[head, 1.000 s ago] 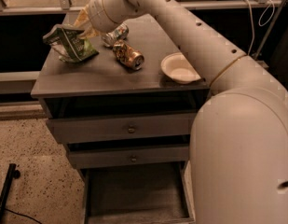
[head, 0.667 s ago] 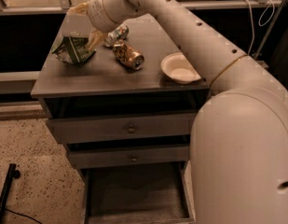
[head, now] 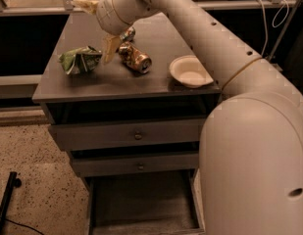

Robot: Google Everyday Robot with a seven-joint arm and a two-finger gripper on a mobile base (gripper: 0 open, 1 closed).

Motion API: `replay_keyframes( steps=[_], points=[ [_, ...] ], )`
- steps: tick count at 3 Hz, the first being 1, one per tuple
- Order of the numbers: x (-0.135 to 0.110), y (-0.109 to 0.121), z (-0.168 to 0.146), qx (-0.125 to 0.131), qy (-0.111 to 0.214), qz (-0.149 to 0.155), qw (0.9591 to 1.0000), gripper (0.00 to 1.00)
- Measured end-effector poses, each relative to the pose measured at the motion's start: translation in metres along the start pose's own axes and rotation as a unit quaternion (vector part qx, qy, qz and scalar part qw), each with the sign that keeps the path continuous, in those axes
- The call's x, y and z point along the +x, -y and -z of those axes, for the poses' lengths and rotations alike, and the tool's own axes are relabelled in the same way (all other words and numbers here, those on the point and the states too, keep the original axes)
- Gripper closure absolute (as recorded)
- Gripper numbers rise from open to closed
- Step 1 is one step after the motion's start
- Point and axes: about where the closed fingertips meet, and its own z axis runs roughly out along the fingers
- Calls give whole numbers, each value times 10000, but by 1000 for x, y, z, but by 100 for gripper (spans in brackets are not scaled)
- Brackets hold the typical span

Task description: Pick green jalapeno chip bag from bottom drawer and place on counter

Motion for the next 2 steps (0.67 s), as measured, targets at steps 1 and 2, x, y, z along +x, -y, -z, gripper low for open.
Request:
replay_keyframes(
  steps=[1,2],
  points=[
    [-4,-12,78,-42,-205,-352,9992,0],
    [4,-22,137,129,-800,-642,9946,0]
  ],
)
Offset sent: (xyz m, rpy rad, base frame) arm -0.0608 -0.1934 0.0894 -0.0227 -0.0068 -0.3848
